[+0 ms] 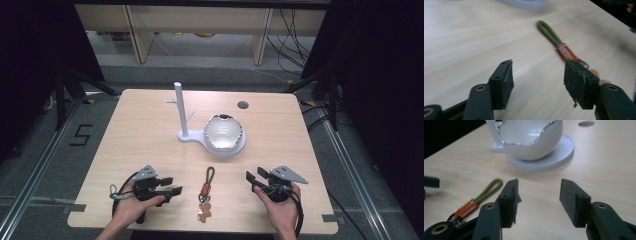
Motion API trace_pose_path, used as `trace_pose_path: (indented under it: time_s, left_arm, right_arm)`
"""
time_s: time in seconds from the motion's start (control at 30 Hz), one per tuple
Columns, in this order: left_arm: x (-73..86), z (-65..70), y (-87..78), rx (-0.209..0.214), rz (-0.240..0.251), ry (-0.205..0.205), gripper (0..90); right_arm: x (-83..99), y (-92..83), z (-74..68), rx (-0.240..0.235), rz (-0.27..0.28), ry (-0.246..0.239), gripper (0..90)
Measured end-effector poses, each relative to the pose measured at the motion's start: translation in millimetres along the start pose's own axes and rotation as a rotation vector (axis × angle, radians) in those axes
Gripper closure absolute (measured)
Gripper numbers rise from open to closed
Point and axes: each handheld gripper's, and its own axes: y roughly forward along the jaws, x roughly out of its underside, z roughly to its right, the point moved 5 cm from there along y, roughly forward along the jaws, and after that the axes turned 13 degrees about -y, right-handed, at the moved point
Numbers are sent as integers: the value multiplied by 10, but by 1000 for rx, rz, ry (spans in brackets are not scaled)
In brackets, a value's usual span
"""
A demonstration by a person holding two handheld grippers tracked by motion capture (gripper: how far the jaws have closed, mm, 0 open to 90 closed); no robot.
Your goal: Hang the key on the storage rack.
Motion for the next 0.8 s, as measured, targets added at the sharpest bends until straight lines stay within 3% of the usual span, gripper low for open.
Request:
trace_pose_path:
  time_s: [0.03,0.07,0.1,0.13,0.2,0.23,0.27,0.33,0.4,0.47,0.5,0.8]
  left_arm:
    - [-3,-61,-39,-47,40,24,362]
    - [-3,-95,-68,-71,52,31,344]
    - [-3,-95,-68,-71,52,31,336]
    - [-12,-163,-122,-123,112,31,328]
    - [-16,-177,-142,-140,130,35,324]
    - [-21,-188,-155,-153,147,46,319]
    - [-16,-205,-174,-171,165,60,317]
    - [-12,-210,-179,-166,170,65,315]
    - [-3,-214,-186,-159,182,66,313]
    - [1,-210,-200,-155,192,72,314]
    - [6,-207,-205,-158,194,77,316]
    - [5,-210,-202,-166,187,63,327]
  right_arm:
    - [5,33,-23,5,1,26,514]
    - [16,55,-20,-14,-34,16,521]
    - [16,55,-20,-14,-34,16,521]
    - [27,91,-48,-33,-114,35,541]
    - [17,100,-71,-44,-137,43,542]
    - [9,149,-112,-56,-196,39,544]
    - [-2,160,-129,-57,-211,38,551]
    - [-16,177,-162,-78,-227,41,551]
    - [-57,215,-268,-90,-302,57,554]
    - [-65,242,-300,-97,-326,57,554]
    - [-101,280,-380,-108,-388,59,553]
    - [-193,544,-619,-171,-510,48,554]
